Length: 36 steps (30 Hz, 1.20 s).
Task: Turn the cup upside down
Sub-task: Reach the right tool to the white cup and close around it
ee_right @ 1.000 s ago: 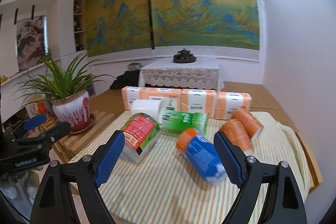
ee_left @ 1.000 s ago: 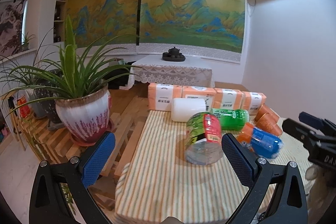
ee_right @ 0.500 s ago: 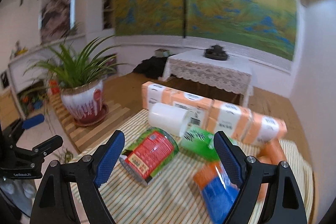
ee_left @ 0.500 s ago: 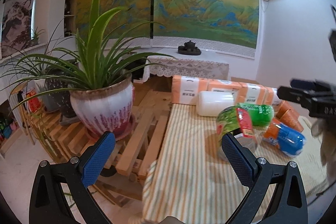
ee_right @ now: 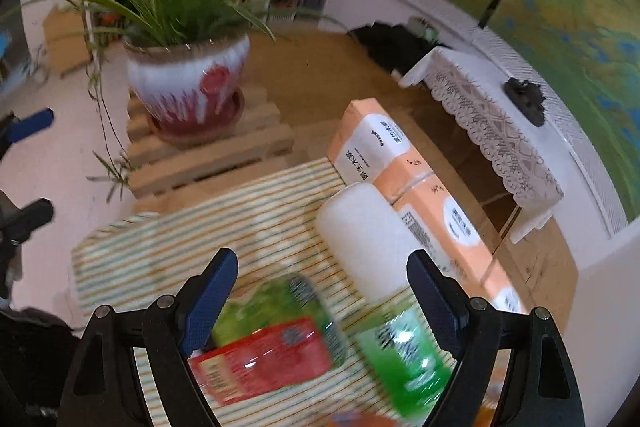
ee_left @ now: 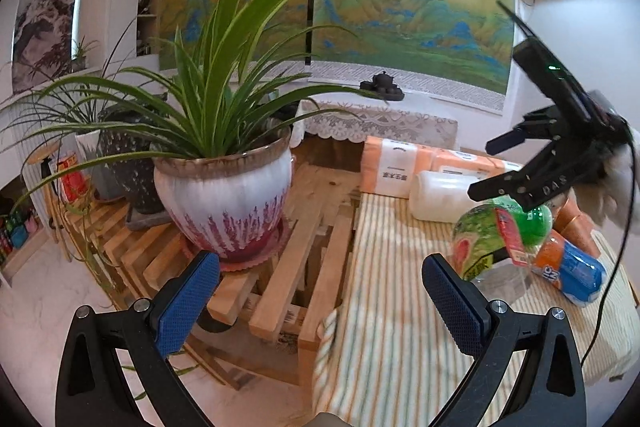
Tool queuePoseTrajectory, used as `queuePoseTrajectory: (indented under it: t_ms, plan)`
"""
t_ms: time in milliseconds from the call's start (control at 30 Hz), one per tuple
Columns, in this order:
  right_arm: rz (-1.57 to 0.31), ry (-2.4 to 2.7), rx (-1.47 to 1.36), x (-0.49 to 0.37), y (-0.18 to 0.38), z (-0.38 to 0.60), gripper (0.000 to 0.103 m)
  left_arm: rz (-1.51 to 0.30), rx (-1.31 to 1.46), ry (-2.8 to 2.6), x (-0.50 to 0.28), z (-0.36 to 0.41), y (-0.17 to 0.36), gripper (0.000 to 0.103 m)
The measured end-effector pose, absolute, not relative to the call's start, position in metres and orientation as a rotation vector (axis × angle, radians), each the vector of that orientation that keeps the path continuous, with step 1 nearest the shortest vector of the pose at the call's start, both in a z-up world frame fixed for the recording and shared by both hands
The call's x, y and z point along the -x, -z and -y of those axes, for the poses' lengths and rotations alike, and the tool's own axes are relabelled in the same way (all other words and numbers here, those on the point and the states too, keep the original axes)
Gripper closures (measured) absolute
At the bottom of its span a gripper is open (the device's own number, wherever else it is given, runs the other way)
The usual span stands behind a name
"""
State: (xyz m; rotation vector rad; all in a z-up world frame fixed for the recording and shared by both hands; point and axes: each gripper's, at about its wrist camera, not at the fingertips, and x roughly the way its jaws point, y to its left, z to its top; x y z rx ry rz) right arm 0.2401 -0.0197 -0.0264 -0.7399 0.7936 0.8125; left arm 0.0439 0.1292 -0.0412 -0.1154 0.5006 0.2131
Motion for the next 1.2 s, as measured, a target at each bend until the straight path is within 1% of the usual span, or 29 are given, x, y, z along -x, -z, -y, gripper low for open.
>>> queuePoseTrajectory:
  t_ms: [267, 567, 900, 1200]
  plan:
    - [-0.894, -0.855, 0.916, -0.28, 0.05, -0.008, 0.02, -0.524, 0.131, -0.201, -0.061, -0.139, 0.053, 0.0]
    - [-0.975, -0.897, 0.95, -0.309, 0.073, -0.025, 0.02, -0.519, 0.154, -0.187, -0.071, -0.146, 0.056, 0.0]
    - [-1.022, -0.875, 0.973, -0.321, 0.086, -0.028, 0.02, -0.515, 0.168, -0.171, -0.073, -0.148, 0.057, 0.0]
    - [-1.01, -0.857, 1.046, -0.318, 0.091, -0.03, 0.02, -0.532, 0.177, -0.167, -0.075, -0.149, 0.06, 0.0]
